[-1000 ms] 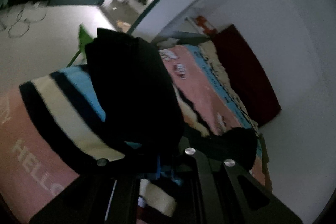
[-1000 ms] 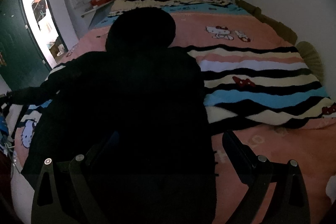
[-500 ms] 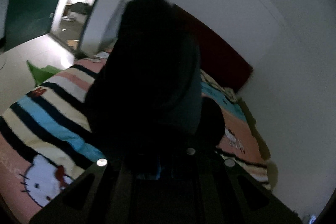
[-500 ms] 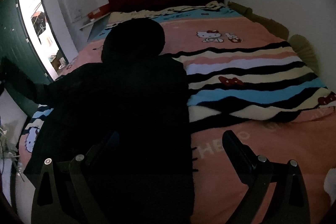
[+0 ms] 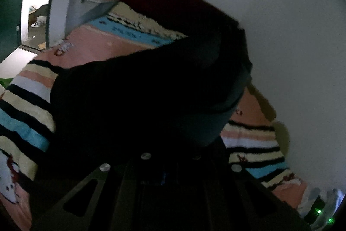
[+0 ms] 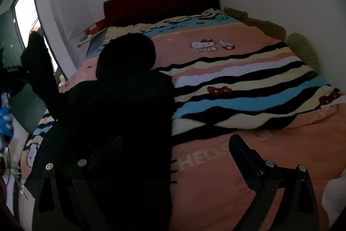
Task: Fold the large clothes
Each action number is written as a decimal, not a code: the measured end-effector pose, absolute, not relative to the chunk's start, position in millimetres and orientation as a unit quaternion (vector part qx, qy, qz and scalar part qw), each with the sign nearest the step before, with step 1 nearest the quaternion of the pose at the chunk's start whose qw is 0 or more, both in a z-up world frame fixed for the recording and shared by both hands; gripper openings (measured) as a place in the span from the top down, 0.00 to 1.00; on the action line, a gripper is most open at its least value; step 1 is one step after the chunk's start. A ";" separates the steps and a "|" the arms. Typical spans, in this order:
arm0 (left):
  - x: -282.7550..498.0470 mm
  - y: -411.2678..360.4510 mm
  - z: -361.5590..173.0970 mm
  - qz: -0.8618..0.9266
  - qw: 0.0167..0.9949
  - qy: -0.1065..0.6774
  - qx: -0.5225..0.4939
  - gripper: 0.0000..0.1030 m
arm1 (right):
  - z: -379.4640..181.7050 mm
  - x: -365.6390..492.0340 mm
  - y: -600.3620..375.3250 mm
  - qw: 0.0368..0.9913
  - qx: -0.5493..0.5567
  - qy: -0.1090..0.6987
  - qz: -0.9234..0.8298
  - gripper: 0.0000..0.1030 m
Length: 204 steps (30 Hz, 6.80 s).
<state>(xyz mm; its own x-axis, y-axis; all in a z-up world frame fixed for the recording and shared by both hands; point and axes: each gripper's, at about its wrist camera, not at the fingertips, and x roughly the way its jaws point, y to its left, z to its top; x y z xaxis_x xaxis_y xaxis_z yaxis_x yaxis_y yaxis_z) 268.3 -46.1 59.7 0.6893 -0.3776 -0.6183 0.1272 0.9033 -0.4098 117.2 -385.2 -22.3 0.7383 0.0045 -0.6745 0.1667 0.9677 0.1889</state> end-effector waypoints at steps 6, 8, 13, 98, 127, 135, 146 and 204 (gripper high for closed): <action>277.4 -104.8 8.8 -0.132 0.889 0.414 -0.144 0.95 | -37.7 120.4 -403.0 0.919 0.141 0.364 -0.045 0.05; 279.7 -116.3 -7.5 -0.129 0.886 0.425 -0.132 0.95 | -44.4 122.1 -407.3 0.917 0.148 0.369 -0.046 0.05; 288.6 -145.5 -42.1 -0.115 0.879 0.452 -0.101 0.95 | -59.2 124.1 -415.7 0.910 0.159 0.379 -0.056 0.05; 379.2 42.2 -142.5 -0.057 0.900 0.432 -0.008 0.13 | -145.1 353.1 -182.6 0.887 -0.107 0.449 0.029 0.01; 355.1 44.1 -72.9 -0.071 0.928 0.365 -0.010 0.13 | -109.6 337.5 -187.1 0.901 -0.087 0.423 0.043 0.01; 413.3 34.1 -70.4 -0.047 0.929 0.367 0.022 0.13 | -82.4 352.9 -214.2 0.911 -0.094 0.401 0.003 0.01; 439.1 23.6 -133.3 -0.044 0.900 0.432 0.052 0.13 | -138.2 371.9 -224.1 0.891 -0.074 0.448 0.023 0.01; 352.9 -4.2 -0.9 -0.182 0.915 0.358 0.037 0.85 | 9.2 327.4 -270.1 0.935 0.066 0.295 0.185 0.91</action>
<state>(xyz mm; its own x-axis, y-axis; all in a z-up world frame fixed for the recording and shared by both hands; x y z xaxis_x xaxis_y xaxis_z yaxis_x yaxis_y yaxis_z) 352.9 -4.2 -0.8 0.6770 -0.3066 -0.6691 0.3589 0.9312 -0.0635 327.4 -270.1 9.2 0.7579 0.3847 -0.5269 -0.3071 0.9229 0.2321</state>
